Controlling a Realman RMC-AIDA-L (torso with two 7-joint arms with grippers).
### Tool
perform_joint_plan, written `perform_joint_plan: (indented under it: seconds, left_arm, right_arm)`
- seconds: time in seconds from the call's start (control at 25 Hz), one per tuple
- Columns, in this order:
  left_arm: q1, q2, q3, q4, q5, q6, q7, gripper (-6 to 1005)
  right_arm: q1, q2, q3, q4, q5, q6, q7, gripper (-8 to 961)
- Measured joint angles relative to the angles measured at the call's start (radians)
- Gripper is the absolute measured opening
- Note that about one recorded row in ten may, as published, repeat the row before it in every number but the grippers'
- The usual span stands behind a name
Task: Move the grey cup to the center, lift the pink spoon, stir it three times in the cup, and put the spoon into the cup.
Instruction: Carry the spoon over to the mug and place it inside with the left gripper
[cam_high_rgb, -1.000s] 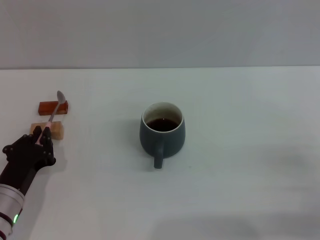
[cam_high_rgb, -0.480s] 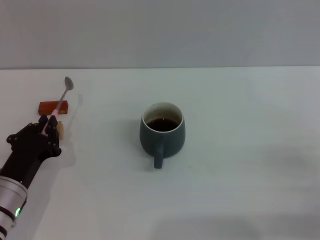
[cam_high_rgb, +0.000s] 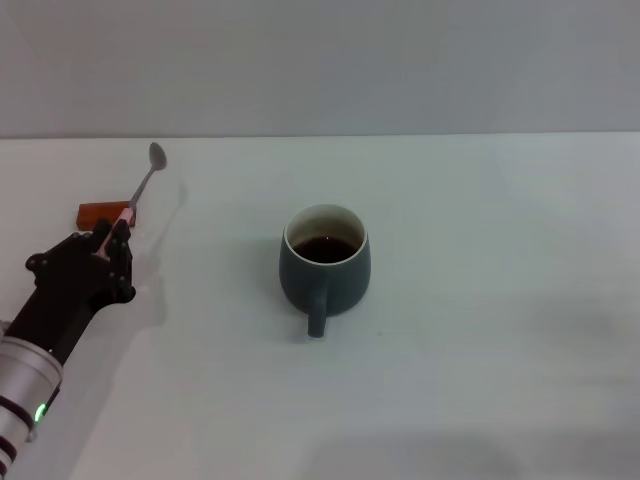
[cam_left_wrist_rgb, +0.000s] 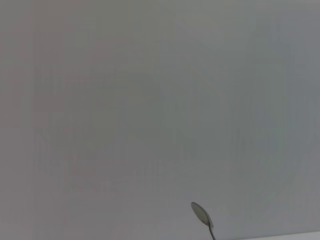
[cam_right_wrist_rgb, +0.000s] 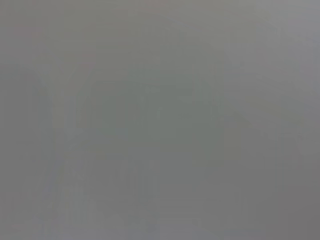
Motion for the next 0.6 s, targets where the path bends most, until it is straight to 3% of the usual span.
perform_joint_plan:
  seconds: [0.16,0.44,0.6]
  left_arm:
    - [0.024,0.001,-0.058,-0.090,0.086,-0.097,0.000,141]
    - [0.035,0.016,-0.079,-0.170,0.134,-0.161,-0.008,141]
    - [0.044,0.046,-0.076,-0.237,0.145,-0.186,-0.020,141]
  right_arm:
    - [-0.003,0.000,0.000,-0.001,0.008,0.000,0.000,0]
    - [-0.008,0.000,0.000,-0.001,0.010,0.000,0.000,-1]
    - [-0.013,0.000,0.000,-0.001,0.010,0.000,0.000,-1]
